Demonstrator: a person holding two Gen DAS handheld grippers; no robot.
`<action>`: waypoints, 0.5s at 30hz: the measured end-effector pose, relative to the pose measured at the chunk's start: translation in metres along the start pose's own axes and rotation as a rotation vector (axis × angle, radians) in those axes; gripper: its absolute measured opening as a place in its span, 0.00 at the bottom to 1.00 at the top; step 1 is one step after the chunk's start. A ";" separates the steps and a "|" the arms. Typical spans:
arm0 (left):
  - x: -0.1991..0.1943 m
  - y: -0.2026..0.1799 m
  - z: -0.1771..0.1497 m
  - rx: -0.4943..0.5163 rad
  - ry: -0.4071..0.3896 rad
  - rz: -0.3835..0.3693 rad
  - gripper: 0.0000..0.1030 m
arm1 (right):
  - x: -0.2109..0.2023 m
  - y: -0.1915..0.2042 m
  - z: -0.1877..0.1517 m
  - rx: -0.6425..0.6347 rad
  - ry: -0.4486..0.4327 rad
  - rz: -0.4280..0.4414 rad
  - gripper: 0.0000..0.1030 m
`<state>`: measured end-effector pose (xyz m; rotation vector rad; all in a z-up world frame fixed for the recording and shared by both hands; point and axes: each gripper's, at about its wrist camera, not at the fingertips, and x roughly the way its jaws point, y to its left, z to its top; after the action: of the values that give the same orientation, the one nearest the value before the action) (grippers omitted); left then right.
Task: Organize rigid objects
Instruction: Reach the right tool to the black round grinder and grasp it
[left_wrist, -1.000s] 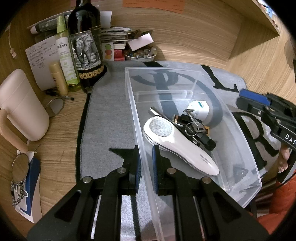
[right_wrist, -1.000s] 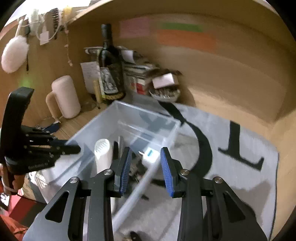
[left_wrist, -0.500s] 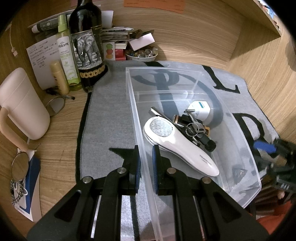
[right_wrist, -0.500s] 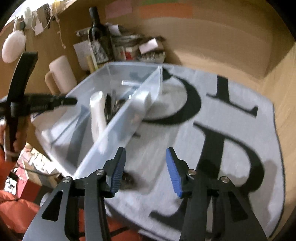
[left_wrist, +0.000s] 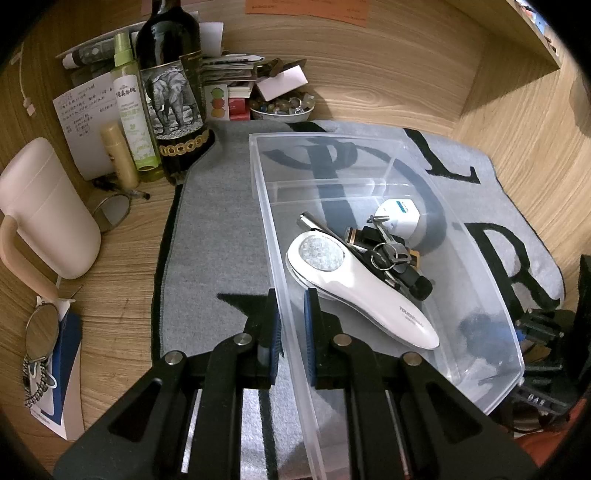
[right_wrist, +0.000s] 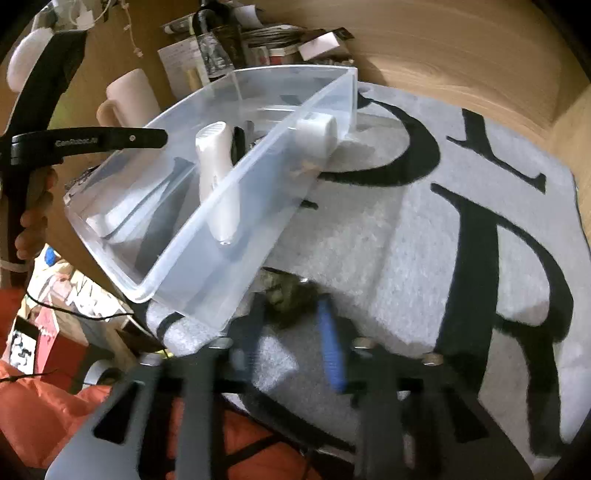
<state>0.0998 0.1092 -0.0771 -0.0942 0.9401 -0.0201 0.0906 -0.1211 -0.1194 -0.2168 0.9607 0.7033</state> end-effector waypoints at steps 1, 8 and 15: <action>0.000 0.000 0.000 0.000 0.000 -0.001 0.09 | -0.002 -0.003 0.001 0.010 -0.010 -0.002 0.20; 0.000 0.000 0.000 0.000 0.000 -0.001 0.09 | -0.015 -0.016 0.016 0.032 -0.080 -0.057 0.20; 0.000 0.000 0.000 -0.001 0.000 -0.003 0.09 | -0.034 -0.018 0.043 0.019 -0.181 -0.085 0.20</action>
<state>0.0993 0.1089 -0.0772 -0.0967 0.9399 -0.0226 0.1182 -0.1299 -0.0696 -0.1736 0.7806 0.6240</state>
